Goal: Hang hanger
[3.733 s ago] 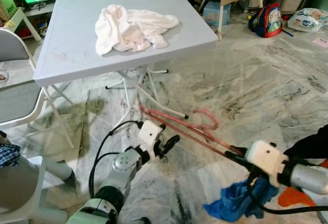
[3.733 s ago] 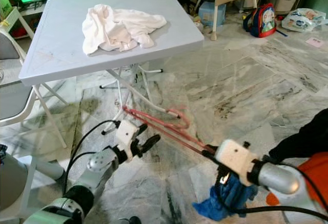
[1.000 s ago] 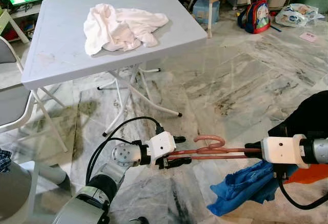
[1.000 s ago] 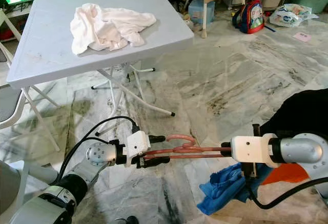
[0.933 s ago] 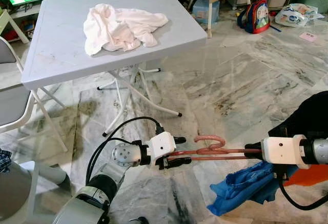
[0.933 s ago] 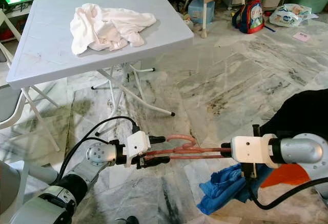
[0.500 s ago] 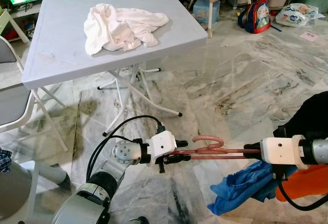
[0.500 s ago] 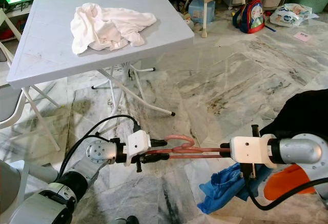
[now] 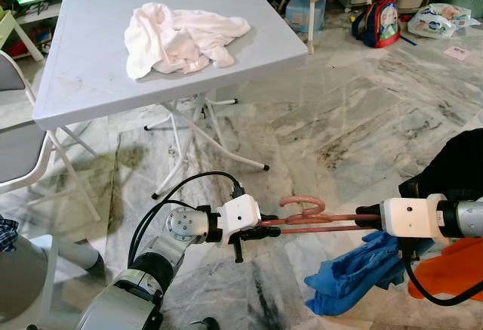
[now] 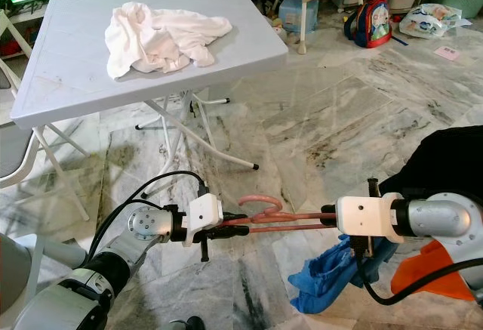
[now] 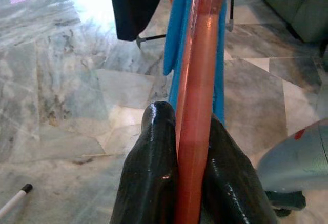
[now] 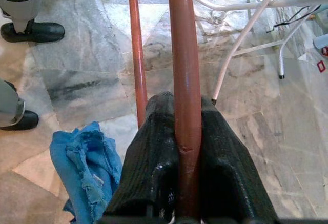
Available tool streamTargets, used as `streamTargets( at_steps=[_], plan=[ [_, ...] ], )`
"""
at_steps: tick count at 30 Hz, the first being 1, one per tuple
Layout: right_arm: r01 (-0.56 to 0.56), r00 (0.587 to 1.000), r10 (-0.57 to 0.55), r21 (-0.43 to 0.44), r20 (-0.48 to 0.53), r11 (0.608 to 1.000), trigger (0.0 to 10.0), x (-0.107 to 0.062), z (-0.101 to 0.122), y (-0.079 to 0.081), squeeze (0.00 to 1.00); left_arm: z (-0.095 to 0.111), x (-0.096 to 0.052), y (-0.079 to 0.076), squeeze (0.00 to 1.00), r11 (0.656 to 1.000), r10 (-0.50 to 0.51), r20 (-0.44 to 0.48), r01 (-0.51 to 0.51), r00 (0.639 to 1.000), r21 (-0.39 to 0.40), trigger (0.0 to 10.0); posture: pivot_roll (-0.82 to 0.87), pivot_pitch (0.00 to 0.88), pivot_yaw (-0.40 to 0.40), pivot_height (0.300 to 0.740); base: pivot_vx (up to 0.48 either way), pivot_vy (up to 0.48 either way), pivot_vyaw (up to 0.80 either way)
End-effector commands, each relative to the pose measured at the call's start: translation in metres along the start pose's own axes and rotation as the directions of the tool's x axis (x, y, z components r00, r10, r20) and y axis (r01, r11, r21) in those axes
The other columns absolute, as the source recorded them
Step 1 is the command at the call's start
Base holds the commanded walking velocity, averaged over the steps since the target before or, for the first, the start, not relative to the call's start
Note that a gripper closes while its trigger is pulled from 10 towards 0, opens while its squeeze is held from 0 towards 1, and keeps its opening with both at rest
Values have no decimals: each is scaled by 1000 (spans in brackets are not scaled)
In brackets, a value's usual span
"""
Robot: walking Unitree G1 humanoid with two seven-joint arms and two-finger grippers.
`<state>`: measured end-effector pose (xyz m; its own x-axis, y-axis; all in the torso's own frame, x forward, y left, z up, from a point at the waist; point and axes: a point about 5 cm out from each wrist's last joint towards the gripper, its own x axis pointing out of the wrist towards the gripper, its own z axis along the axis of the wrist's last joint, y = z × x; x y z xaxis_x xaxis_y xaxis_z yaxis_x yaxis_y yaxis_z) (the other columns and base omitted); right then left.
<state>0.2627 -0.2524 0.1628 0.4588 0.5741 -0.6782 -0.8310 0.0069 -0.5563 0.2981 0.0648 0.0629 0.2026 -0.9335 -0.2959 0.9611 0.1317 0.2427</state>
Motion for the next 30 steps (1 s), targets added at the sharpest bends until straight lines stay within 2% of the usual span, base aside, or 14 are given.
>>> streamTargets(
  at_steps=[1,11,12,22,25,30],
  plan=[
    [26,999,-26,-24,26,999,10000,-1,6,-5,0,0,2,-1,0,1000,-19,-9,19,1000,-5,0,-226,148,84,740,0,0,0],
    [8,1000,-8,-11,30,1000,10000,4,3,-3,0,-1,5,-6,0,999,-24,19,24,1000,-34,0,-222,145,78,740,0,0,0],
    [-15,999,14,16,32,1000,10000,4,2,-2,1000,-2,5,-7,0,999,-25,20,26,999,-37,0,-220,143,77,740,0,0,0],
    [-24,999,24,17,31,1000,10000,6,1,-4,1000,-5,4,-9,0,999,3,18,-3,1000,-42,0,-216,145,75,740,0,0,0],
    [44,999,-43,-12,31,999,10000,9,1,-14,1000,-4,6,-10,0,998,54,35,-53,998,-46,0,-219,147,73,740,0,0,0],
    [110,993,-109,-33,47,993,10000,11,4,-22,1000,-5,8,-13,0,995,83,45,-81,996,-53,0,-216,150,71,740,0,0,0]
  ],
)
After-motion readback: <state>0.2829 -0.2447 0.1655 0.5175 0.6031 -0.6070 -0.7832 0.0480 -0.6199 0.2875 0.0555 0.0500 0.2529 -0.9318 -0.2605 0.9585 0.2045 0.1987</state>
